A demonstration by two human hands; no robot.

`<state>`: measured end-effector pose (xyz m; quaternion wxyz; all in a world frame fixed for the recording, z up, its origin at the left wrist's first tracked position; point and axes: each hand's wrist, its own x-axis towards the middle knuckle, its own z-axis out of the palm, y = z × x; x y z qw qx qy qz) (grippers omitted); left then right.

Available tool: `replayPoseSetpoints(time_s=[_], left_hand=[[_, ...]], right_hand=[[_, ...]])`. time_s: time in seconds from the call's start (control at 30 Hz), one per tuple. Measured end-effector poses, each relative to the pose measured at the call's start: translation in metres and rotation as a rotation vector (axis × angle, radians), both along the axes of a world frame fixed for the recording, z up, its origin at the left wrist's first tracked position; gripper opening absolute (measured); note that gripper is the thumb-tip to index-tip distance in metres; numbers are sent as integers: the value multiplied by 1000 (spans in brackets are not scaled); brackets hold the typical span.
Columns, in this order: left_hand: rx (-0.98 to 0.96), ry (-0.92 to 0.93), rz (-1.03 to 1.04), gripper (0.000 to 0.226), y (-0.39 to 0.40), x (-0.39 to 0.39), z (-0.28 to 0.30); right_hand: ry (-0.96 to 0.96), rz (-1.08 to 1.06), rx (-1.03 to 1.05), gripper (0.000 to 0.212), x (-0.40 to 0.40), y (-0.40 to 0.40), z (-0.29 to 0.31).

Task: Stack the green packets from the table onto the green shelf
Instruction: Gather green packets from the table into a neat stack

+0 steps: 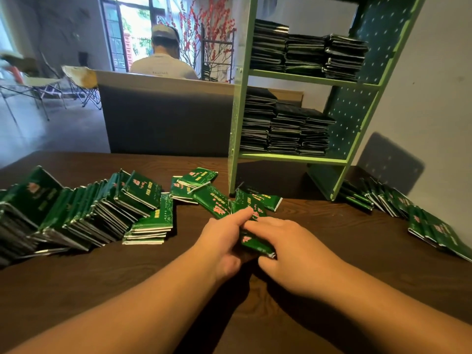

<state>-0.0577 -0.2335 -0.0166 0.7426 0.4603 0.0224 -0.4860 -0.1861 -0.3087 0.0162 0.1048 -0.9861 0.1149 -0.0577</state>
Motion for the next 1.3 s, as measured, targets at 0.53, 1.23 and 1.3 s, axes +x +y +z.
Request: replayPoseSetpoints(time_s=[0.53, 1.23, 1.3], left_hand=[[124, -333, 159, 24, 39, 41, 5], [-49, -344, 265, 18, 52, 62, -5], [-53, -346, 300, 26, 54, 65, -5]], right_hand=[[100, -434, 195, 59, 82, -91, -48], [-666, -560, 1663, 33, 67, -72, -19], [-708, -387, 1853, 28, 64, -64, -18]])
